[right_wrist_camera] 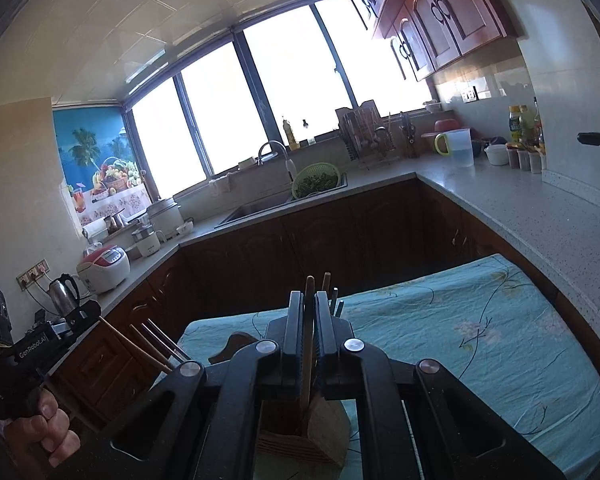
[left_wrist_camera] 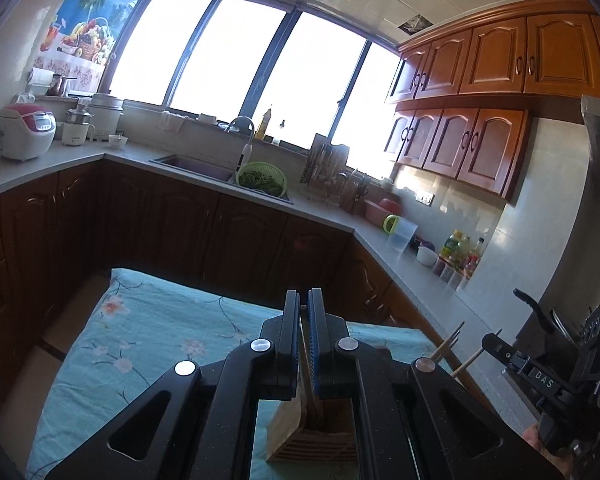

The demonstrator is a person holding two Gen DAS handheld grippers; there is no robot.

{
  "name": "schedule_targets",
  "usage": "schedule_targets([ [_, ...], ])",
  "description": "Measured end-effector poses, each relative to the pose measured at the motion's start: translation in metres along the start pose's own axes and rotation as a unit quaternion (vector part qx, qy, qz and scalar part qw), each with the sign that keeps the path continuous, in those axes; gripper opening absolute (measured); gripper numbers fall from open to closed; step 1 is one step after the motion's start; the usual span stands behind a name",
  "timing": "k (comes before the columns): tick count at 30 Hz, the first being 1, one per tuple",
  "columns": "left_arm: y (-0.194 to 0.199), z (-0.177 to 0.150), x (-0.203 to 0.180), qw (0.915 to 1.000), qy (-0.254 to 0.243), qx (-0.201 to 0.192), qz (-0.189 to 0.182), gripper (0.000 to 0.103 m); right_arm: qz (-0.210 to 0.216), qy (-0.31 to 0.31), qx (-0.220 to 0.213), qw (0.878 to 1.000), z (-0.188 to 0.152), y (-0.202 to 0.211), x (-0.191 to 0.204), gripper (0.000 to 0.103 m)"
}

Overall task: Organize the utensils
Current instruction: 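Lower both chopsticks into the holder and open both grippers, then move both open grippers back to the remaining utensils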

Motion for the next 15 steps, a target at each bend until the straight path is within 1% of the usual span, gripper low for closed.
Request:
schedule_targets([
  [1, -0.006, -0.003, -0.002, 1.0000, 0.001, 0.008, -0.004, 0.003, -0.001, -0.003, 0.009, 1.000, -0.003, -0.005, -0.002, 0.005],
  [3, -0.009, 0.001, -0.003, 1.0000, -0.006, 0.001, -0.005, 0.003, -0.005, -0.005, 0.023, 1.000, -0.008, -0.012, -0.005, 0.005],
  [7, -0.011, 0.017, 0.002, 0.9999, -0.010, 0.006, -0.007, 0.003, -0.009, -0.009, 0.026, 1.000, -0.003, -0.012, -0.006, 0.005],
  [8, -0.005, 0.019, 0.009, 0.9999, -0.008, 0.006, -0.008, 0.003, -0.010, -0.008, 0.026, 1.000, -0.003, -0.012, -0.006, 0.005],
  [10, 0.003, 0.019, 0.018, 0.9999, -0.007, 0.005, -0.009, 0.003, -0.010, -0.008, 0.027, 1.000, -0.002, -0.012, -0.007, 0.005],
  [14, 0.009, 0.016, 0.024, 0.9999, -0.008, 0.008, -0.009, 0.003, -0.009, -0.014, 0.029, 0.999, -0.001, -0.014, -0.006, 0.006],
  [15, 0.009, 0.015, 0.025, 0.9999, -0.006, 0.011, -0.012, 0.003, -0.008, -0.017, 0.030, 0.999, 0.000, -0.014, -0.007, 0.010],
])
Point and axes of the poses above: each gripper's, at about its wrist camera, not at the fingertips, and y roughly against the way its jaws point, x to its left, z to its top, the point moved 2 cm from there along -y, roughly the way its jaws point, and after that the axes turned 14 degrees about -y, right-handed, at the moved point
